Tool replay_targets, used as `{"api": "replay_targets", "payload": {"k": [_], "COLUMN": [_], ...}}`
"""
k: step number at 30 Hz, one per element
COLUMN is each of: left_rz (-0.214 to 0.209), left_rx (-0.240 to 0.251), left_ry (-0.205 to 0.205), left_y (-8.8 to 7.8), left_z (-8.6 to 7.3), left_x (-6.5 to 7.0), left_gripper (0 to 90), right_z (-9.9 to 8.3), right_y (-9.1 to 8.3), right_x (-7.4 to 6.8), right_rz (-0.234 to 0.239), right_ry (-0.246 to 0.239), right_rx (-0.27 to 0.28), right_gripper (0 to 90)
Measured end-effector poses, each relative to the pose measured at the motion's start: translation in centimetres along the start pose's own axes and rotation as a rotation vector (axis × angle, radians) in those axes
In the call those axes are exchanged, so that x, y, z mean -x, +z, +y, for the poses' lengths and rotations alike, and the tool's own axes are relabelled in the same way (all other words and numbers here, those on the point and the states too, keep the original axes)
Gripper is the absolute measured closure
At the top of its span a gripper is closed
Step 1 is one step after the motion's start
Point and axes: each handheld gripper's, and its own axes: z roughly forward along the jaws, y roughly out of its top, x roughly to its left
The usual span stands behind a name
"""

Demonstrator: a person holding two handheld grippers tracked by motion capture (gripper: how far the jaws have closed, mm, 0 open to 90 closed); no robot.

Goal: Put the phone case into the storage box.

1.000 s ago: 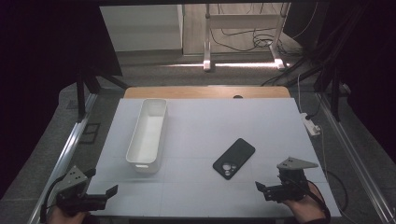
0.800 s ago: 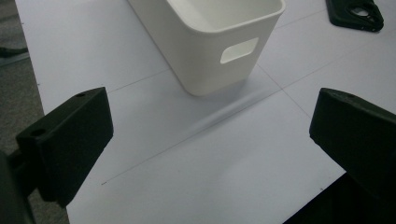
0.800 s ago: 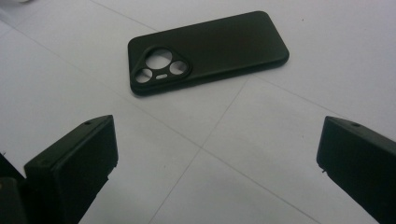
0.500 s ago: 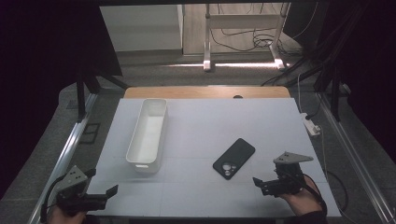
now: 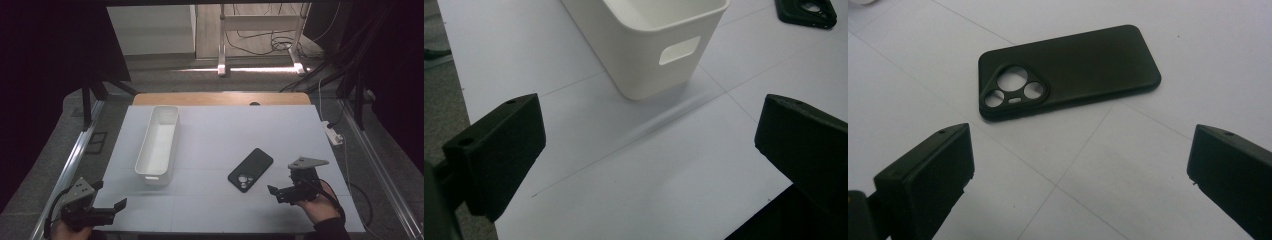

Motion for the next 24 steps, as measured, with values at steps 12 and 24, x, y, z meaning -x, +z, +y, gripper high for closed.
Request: {"api": "replay_targets", "payload": {"k": [12, 24], "left_rz": [-0.007, -0.011], "left_rx": [-0.001, 0.001], "left_ry": [0.000, -0.004], "left_y": [0.0, 0.0], "left_z": [0.0, 0.0], "left_x": [0.0, -0.1], "left_gripper": [0.8, 0.8], "right_z": [1.4, 2.4], "right_y": [1.3, 2.3], "right_x": [0.2, 0.2], "right_rz": [0.039, 0.037], "right_ry": [-0.017, -0.035], "right_rx": [-0.021, -0.012], "right_gripper": [0.0, 0.0]}}
